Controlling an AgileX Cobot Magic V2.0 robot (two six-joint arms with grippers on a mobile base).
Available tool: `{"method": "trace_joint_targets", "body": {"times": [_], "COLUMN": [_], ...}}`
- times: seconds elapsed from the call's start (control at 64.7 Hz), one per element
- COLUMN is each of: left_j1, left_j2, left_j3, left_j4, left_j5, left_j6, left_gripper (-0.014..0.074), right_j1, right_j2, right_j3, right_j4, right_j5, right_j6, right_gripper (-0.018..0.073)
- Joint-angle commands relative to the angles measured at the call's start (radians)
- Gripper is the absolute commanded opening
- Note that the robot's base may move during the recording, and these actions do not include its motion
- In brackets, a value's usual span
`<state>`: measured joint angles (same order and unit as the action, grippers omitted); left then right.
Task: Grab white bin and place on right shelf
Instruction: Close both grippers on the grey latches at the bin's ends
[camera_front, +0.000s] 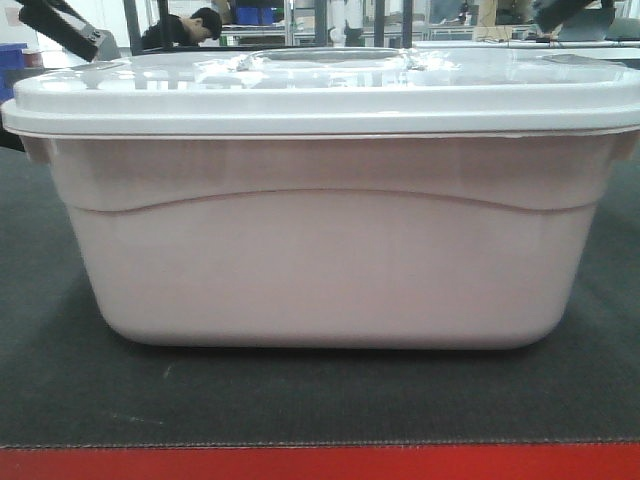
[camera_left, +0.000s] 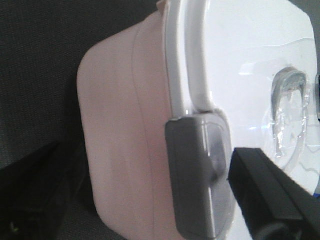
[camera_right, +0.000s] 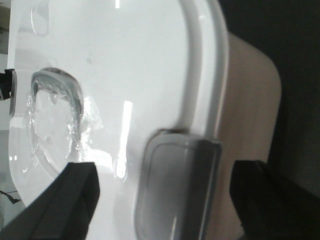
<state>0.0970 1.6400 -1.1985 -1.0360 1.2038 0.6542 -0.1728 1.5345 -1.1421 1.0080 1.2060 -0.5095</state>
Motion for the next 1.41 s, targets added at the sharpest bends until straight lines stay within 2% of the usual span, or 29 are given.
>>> {"method": "trace_joint_targets", "body": {"times": [0.0,0.139,0.51,0.882,1.145,1.392], "left_j1": [-0.006,-0.011,-0.088,-0.089,-0.089,-0.089], "left_j2": [-0.04,-0.04,-0.04,-0.04,-0.04,-0.04], "left_j3": [-0.023,-0.023,-0.023,-0.023,-0.023,-0.023], "left_j4": [-0.107,-0.124,-0.125,-0.126,-0.126,-0.126], "left_j5": [0.111,0.111,0.111,0.111,0.111,0.111], "left_j6": [0.019,0.031,0.036,0.036,0.036,0.036], "left_gripper": [0.049,0.049,0.049,0.049,0.049,0.049], "right_j1": [0.006,0.007,0.007,0.007,0.062,0.066], "right_j2": [-0.039,-0.039,-0.039,-0.043,-0.043,-0.043], "right_j3": [-0.023,-0.023,-0.023,-0.023,-0.023,-0.023], "right_j4": [0.077,0.077,0.079,0.086,0.086,0.086], "right_j5": [0.125,0.128,0.128,0.128,0.128,0.113], "right_j6": [-0.017,-0.017,-0.017,-0.017,-0.017,-0.017], "right_gripper": [0.0632,0.0632,0.0632,0.0632,0.0632,0.0632]}}
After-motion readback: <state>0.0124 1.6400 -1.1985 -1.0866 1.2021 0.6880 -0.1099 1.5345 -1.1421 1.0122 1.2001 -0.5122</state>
